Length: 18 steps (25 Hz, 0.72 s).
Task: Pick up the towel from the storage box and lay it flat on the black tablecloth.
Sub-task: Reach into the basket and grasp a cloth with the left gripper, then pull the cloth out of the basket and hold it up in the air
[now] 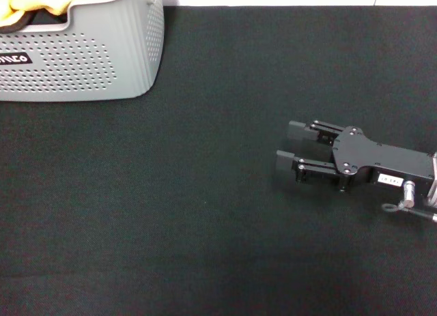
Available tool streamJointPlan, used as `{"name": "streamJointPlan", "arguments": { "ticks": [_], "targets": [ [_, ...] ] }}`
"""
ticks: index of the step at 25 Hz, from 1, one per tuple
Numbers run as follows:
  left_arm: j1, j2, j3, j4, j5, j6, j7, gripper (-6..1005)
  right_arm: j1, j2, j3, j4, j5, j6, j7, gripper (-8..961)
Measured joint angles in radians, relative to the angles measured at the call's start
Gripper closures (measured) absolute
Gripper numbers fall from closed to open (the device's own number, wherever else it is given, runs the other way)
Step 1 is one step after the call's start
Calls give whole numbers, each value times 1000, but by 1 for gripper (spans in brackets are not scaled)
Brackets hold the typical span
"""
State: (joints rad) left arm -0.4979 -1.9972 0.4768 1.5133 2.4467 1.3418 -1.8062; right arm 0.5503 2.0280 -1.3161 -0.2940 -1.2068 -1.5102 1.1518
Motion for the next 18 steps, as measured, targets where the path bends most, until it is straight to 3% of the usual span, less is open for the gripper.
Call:
{"name": "streamJointPlan", "arguments": {
  "ticks": [2,7,8,9,10,18],
  "targets": [
    [7,-6,-1,37,-43,7,-25,966,-4,0,0,-1,15,-16,-20,201],
    [67,-12,-5,141,-356,62,-95,989,-16,0,0,-13,55,-159,-159,201],
    [67,-12,-5,141,-356,62,-95,989,-16,0,-1,-14,71,-185,-189,202],
    [79,-11,0,157,-424,72,-117,989,-17,0,-1,-14,82,-199,-209,202],
    [105,-10,13,213,-585,97,-169,989,-17,0,-3,-14,92,-210,-229,202],
    [147,-32,20,358,-904,131,-270,989,-5,0,-7,-45,115,-235,-374,203]
  ]
}}
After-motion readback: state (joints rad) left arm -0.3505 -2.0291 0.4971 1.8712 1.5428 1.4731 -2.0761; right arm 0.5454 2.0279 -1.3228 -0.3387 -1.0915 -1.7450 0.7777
